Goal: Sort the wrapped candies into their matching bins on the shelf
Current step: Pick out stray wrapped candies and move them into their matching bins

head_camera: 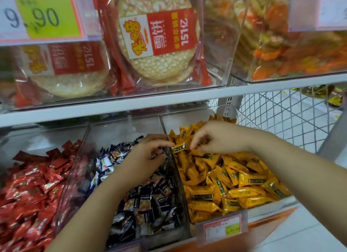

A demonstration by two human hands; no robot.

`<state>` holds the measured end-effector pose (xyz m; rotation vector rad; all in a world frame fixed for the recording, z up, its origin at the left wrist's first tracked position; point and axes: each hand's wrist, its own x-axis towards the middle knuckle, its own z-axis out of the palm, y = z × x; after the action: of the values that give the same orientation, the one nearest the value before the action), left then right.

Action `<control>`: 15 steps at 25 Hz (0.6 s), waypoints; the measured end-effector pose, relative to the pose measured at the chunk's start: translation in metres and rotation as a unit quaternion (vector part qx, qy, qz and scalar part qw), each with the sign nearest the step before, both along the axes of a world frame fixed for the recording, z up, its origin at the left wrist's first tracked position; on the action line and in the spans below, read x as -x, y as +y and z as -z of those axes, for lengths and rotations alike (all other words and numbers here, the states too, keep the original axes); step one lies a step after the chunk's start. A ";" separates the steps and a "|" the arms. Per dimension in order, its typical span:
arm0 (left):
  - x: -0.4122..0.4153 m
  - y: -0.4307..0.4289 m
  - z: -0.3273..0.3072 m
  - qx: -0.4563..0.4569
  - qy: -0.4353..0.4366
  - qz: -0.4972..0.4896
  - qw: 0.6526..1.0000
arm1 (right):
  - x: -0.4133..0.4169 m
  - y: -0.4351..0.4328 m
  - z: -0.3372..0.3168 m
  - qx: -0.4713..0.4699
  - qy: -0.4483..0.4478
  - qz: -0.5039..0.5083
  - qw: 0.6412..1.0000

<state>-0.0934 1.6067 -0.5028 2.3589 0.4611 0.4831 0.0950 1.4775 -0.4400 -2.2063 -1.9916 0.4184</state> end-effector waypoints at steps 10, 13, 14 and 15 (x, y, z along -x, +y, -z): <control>0.001 0.002 -0.001 0.003 0.004 0.014 1.000 | -0.012 0.053 0.043 -0.025 -0.165 0.060 0.984; 0.000 0.002 0.000 0.008 0.002 0.010 1.000 | -0.028 0.035 0.031 -0.071 -0.094 0.149 0.982; 0.001 0.002 0.000 0.008 0.001 0.009 1.000 | -0.032 0.028 0.026 -0.094 -0.085 0.173 0.977; 0.001 0.002 0.000 0.007 0.000 0.008 1.000 | -0.034 0.020 0.021 -0.114 -0.091 0.193 0.970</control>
<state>-0.0940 1.6092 -0.5032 2.3473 0.4445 0.4717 0.1290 1.4972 -0.4614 -2.4675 -1.5308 -0.0600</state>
